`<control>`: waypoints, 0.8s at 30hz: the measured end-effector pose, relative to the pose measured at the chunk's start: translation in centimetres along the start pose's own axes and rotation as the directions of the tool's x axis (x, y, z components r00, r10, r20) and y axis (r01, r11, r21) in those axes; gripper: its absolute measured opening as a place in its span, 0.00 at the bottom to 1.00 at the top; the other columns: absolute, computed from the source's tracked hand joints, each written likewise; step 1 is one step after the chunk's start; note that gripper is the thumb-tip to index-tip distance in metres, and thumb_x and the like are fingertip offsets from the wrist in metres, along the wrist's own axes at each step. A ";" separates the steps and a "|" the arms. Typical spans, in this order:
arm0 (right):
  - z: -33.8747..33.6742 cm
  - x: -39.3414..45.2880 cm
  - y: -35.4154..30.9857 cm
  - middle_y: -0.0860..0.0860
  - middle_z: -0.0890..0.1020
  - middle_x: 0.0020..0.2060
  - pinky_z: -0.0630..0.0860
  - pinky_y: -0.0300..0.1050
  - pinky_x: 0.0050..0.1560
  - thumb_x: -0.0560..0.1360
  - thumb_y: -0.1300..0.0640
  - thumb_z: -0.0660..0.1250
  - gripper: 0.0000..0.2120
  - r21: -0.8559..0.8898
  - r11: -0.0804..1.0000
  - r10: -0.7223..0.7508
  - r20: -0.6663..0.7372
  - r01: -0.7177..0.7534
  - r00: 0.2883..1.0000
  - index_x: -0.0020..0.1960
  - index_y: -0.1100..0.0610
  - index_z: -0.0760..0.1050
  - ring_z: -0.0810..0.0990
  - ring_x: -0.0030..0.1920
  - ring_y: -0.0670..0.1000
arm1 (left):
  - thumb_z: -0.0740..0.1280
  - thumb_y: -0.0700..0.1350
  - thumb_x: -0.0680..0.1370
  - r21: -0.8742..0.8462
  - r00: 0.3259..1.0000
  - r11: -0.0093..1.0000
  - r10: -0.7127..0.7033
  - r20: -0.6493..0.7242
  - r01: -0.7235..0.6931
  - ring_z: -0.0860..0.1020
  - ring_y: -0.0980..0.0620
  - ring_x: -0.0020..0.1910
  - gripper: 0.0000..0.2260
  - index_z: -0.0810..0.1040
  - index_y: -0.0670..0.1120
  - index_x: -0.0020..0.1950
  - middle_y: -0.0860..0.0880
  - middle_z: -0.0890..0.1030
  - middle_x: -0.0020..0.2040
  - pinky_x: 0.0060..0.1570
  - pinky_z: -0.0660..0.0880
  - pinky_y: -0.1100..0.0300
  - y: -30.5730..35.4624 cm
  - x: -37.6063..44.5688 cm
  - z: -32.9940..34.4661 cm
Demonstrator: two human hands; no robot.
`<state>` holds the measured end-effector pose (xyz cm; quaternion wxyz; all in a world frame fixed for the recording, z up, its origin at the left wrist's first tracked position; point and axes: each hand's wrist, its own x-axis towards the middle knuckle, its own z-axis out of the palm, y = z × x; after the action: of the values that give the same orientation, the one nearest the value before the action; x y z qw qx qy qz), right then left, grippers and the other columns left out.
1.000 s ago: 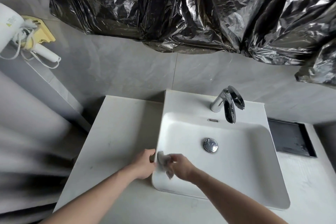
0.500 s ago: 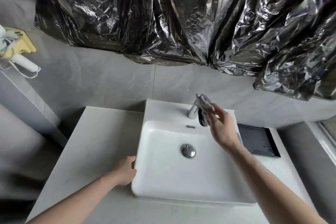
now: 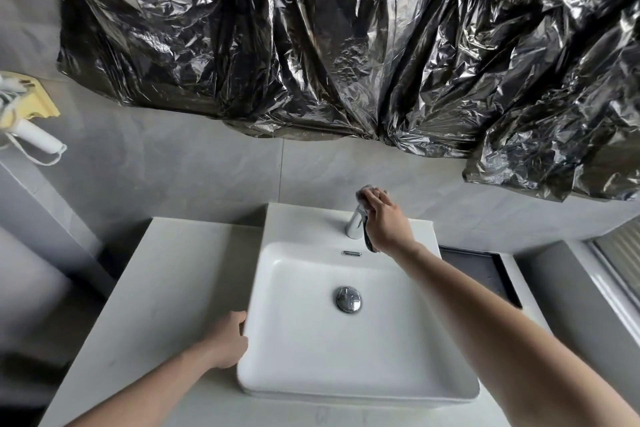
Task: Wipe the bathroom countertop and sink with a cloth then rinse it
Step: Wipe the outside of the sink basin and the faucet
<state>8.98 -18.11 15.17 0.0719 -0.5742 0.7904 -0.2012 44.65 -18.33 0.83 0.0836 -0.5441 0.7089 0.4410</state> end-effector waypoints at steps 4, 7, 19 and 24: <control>0.4 -4.1 0.8 0.52 0.70 0.76 0.77 0.54 0.64 0.82 0.61 0.58 0.24 0.001 1.000 0.016 -0.121 -0.016 0.992 0.77 0.51 0.69 0.68 0.75 0.58 | 0.62 0.45 0.68 0.007 1.000 1.000 0.007 0.001 -0.007 0.81 0.57 0.52 0.22 0.80 0.56 0.61 0.59 0.84 0.54 0.53 0.79 0.61 -0.7 0.5 0.0; 1.2 -7.3 1.8 0.50 0.64 0.80 0.75 0.50 0.68 0.78 0.70 0.59 0.32 0.054 0.998 0.019 -0.161 -0.010 0.987 0.79 0.51 0.66 0.68 0.76 0.53 | 0.61 0.42 0.69 -0.008 1.000 1.000 0.025 0.013 -0.025 0.82 0.57 0.49 0.18 0.81 0.53 0.55 0.59 0.85 0.49 0.49 0.79 0.62 -0.1 0.3 -0.2; 6.1 -7.2 -0.5 0.53 0.73 0.73 0.57 0.57 0.81 0.76 0.73 0.57 0.27 0.071 0.997 -0.017 -0.152 0.028 0.988 0.71 0.57 0.73 0.61 0.80 0.59 | 0.60 0.40 0.72 0.017 0.998 0.998 0.054 0.008 -0.054 0.80 0.54 0.48 0.15 0.78 0.56 0.51 0.57 0.83 0.49 0.44 0.74 0.65 0.6 -0.5 -0.4; 6.5 -3.9 -0.9 0.54 0.74 0.73 0.54 0.46 0.80 0.75 0.71 0.61 0.18 0.025 0.998 -0.054 -0.202 0.060 0.978 0.62 0.59 0.77 0.60 0.80 0.56 | 0.61 0.38 0.72 0.008 0.998 0.998 0.066 0.000 -0.066 0.81 0.53 0.50 0.13 0.78 0.55 0.46 0.57 0.84 0.47 0.39 0.71 0.69 0.5 -0.5 -0.4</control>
<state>13.24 -16.25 9.19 -0.0053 -0.5720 0.7736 -0.2725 44.56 -18.27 1.67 0.0709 -0.5203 0.7281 0.4407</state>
